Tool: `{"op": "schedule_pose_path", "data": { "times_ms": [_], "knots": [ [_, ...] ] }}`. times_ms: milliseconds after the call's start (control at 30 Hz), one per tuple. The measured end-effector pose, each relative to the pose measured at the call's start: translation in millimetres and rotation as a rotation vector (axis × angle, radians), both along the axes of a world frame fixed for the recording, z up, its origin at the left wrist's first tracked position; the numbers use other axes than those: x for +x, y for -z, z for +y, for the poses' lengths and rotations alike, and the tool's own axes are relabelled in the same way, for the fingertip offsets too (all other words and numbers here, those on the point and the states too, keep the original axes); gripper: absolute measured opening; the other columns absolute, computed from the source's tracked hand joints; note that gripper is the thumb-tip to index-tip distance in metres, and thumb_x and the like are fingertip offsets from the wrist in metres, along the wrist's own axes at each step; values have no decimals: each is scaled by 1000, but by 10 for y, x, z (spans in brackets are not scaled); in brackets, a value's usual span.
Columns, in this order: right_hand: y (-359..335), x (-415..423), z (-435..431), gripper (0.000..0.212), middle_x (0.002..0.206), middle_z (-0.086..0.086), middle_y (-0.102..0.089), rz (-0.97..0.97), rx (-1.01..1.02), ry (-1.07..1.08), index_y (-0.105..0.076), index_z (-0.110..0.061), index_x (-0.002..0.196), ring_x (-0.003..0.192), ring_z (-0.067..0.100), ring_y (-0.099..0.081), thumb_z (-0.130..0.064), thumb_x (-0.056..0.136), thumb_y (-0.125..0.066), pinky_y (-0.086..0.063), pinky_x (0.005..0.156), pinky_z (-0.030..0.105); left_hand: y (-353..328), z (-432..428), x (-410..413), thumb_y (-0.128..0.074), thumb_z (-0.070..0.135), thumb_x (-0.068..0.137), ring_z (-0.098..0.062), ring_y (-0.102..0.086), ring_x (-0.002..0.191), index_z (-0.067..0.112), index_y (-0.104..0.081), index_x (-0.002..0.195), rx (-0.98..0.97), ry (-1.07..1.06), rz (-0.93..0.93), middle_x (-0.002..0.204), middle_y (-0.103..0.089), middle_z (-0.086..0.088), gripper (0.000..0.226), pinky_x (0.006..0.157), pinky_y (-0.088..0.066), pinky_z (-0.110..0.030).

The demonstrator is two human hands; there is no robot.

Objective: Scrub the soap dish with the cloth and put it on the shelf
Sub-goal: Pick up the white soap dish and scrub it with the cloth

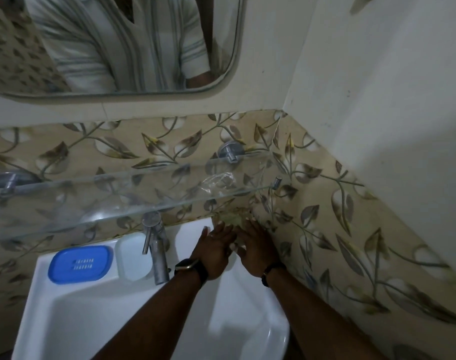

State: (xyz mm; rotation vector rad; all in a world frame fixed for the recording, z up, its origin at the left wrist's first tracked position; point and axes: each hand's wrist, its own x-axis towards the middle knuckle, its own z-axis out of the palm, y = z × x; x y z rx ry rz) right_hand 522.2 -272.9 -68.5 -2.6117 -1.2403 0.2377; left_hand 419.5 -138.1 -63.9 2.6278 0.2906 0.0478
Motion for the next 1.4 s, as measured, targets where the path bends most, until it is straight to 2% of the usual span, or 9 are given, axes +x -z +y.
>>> {"op": "schedule_pose_path", "data": {
  "times_ms": [167, 333, 533, 667, 833, 933, 1033, 1133, 1400],
  "knots": [
    [-112, -212, -156, 63, 166, 2, -21, -44, 120, 52, -27, -23, 155, 154, 23, -12, -35, 100, -54, -3, 121, 29, -106, -55, -185, -30, 36, 106, -17, -8, 155, 28, -29, 156, -30, 42, -43, 166, -23, 4, 50, 123, 2, -43],
    [-390, -603, -179, 83, 163, 4, -27, -48, 255, 60, -28, -22, 155, 153, 21, -16, -74, 92, -17, -14, 125, 36, -338, -88, -511, -30, 36, 106, -16, -16, 153, 31, -38, 151, -123, 59, -202, 164, -30, 6, 46, 124, -2, -45],
    [-648, -1046, 40, 59, 159, 8, -38, -180, 432, 26, -36, -20, 153, 151, 24, -27, -48, 101, -33, -29, 120, 49, -695, 11, -1062, -35, 28, 107, -19, -34, 147, 22, -46, 147, -194, 71, -476, 158, -42, -1, 42, 123, -21, -42],
    [-862, -1447, 416, 66, 163, 6, -29, -218, 468, -71, -24, -23, 156, 153, 21, -19, -59, 101, -18, -21, 123, 43, -828, 207, -1588, -39, 27, 107, -9, -22, 151, 20, -37, 153, -140, -62, -605, 161, -30, 5, 47, 123, -20, -29],
    [-967, -1992, 944, 59, 162, 6, -31, -270, 501, -240, -28, -20, 156, 153, 22, -21, -48, 103, -28, -29, 119, 47, -785, 546, -2205, -41, 25, 105, -7, -21, 151, 18, -35, 152, -50, -244, -695, 160, -31, 2, 48, 122, -19, -23],
    [-949, -2240, 1159, 64, 163, 5, -29, -252, 465, -301, -26, -21, 157, 153, 21, -21, -55, 103, -25, -29, 120, 45, -650, 717, -2475, -38, 33, 105, -8, -21, 150, 22, -29, 153, -63, -351, -650, 160, -27, 4, 50, 121, -17, -19],
    [-858, -2426, 1296, 65, 162, 9, -31, -267, 420, -339, -27, -17, 156, 149, 26, -29, -44, 101, -48, -29, 119, 43, -458, 836, -2682, -34, 40, 104, -8, -19, 150, 18, -31, 154, -84, -437, -574, 162, -22, 5, 54, 119, -8, -11],
    [-730, -2555, 1380, 67, 152, 16, -47, -297, 350, -333, -42, -9, 148, 137, 32, -46, -37, 93, -66, -41, 109, 44, -266, 893, -2816, -21, 56, 102, -12, -21, 150, 11, -35, 153, -60, -470, -508, 163, -24, -2, 69, 122, -11, -17],
    [-474, -2618, 1405, 13, 100, 10, -65, -320, 14, -300, -67, -9, 98, 95, 30, -62, -13, 86, -65, -52, 75, 40, -42, 837, -2764, -43, 28, 105, -21, -33, 148, 16, -40, 151, -106, -452, -259, 162, -32, -2, 48, 120, -31, -38]
  ]
}}
